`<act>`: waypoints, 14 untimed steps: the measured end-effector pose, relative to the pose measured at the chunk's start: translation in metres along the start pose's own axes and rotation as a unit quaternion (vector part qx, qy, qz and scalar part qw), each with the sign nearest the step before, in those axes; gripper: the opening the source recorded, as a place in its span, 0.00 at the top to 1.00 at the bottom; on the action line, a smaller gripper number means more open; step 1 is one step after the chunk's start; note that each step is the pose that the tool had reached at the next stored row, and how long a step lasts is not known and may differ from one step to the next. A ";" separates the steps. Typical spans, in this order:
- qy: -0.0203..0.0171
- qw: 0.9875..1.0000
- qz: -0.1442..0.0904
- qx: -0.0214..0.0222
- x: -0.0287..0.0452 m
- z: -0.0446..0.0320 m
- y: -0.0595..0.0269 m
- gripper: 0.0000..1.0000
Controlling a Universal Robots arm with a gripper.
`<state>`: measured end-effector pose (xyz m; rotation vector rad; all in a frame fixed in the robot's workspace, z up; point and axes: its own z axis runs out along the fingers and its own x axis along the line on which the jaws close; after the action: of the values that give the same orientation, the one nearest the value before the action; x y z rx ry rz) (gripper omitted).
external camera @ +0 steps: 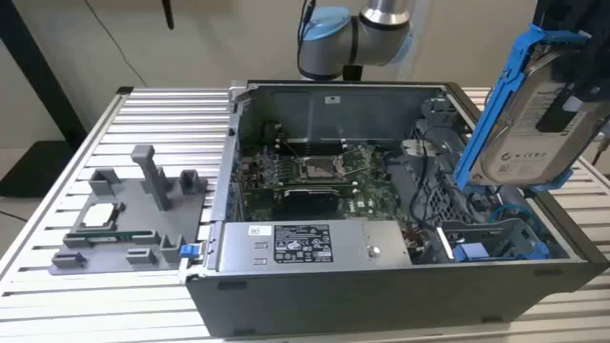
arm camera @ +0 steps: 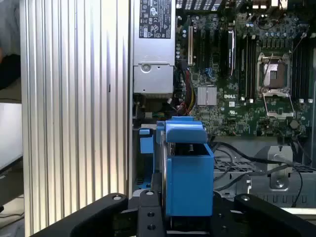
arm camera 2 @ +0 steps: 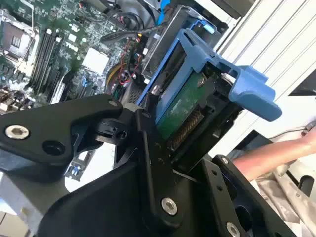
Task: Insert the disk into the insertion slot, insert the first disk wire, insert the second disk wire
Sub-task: 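Insert the disk into the insertion slot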
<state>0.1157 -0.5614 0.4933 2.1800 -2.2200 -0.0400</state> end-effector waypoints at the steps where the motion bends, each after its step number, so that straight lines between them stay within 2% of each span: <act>1: 0.000 1.000 0.000 0.000 0.0000 0.0000 0.0000 1.00; 14: 0.000 1.000 0.000 0.000 0.0000 0.0002 0.0000 1.00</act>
<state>0.1157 -0.5614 0.4931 2.1799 -2.2199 -0.0398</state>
